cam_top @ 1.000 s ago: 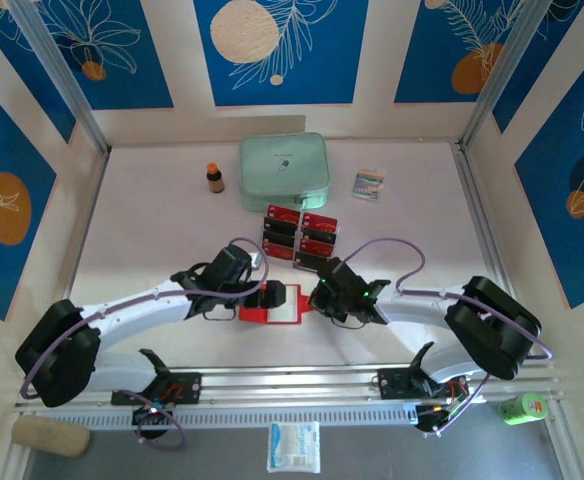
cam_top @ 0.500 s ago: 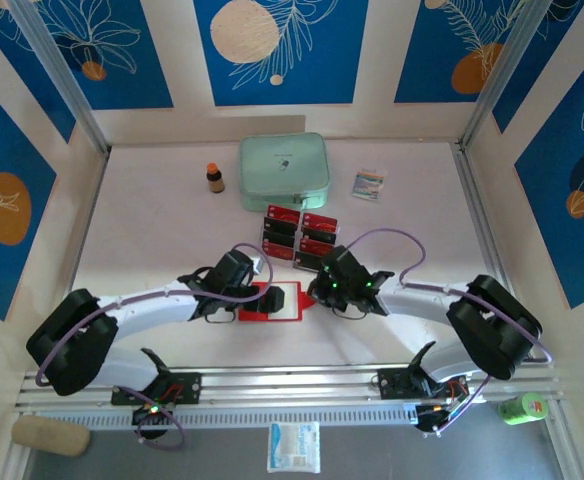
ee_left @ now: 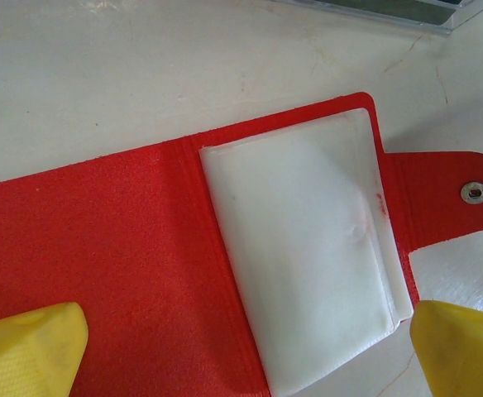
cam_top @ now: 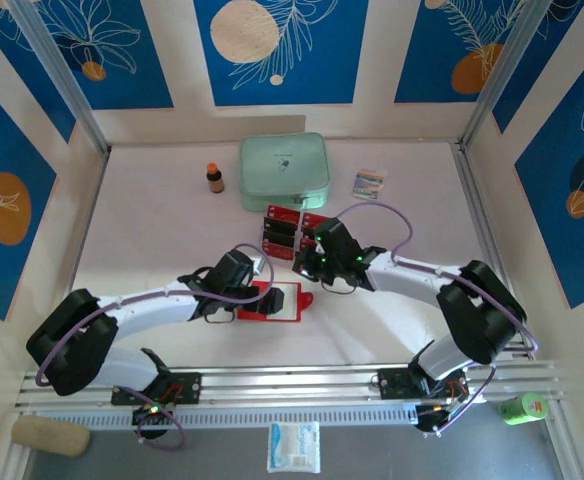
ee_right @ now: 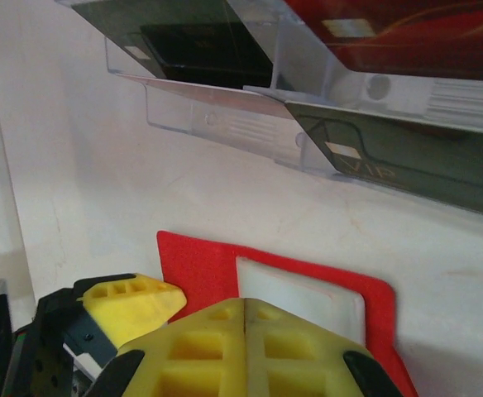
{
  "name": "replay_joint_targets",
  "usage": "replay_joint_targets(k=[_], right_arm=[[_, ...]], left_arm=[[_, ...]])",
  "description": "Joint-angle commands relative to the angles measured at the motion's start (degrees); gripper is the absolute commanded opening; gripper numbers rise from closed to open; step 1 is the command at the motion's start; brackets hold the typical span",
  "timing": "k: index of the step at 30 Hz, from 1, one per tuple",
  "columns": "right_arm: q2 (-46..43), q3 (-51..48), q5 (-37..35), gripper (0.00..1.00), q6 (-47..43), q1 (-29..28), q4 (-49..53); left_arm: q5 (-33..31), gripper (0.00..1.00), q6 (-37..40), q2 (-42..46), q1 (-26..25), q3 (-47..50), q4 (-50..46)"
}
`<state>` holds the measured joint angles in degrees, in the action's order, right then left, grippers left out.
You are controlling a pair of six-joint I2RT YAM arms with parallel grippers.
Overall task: Put the credit cards into the card holder
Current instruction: Open the card holder at the bottom-center of the table, then move the storage box to the top-center of the table.
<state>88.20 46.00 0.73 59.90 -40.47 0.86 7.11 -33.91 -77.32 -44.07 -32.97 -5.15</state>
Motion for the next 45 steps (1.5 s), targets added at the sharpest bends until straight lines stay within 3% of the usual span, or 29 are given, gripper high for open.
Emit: replay_joint_targets(k=[1, 18, 25, 32, 45], right_arm=[[3.69, 3.18, 2.61, 0.03, -2.11, -0.27, 0.1], [15.86, 10.16, 2.0, 0.02, -4.4, 4.44, -0.41], [18.28, 14.74, 5.31, 0.0, -7.06, 6.72, 1.38], [9.41, 11.69, 6.56, 0.0, -7.92, 4.47, 3.21], [-3.65, -0.27, -1.54, 0.0, 2.68, -6.42, 8.22]], left_arm=[[-0.61, 1.0, 1.66, 0.3, 0.5, -0.63, -0.61], [-0.4, 1.0, 1.74, -0.29, 0.49, -0.86, -0.39], [-0.42, 1.0, 1.83, -0.21, 0.48, -0.87, -0.48], [-1.05, 1.0, 1.46, -0.03, 0.5, -0.72, -0.3], [-1.95, 1.0, 0.25, 1.65, 0.55, 0.2, 0.57]])
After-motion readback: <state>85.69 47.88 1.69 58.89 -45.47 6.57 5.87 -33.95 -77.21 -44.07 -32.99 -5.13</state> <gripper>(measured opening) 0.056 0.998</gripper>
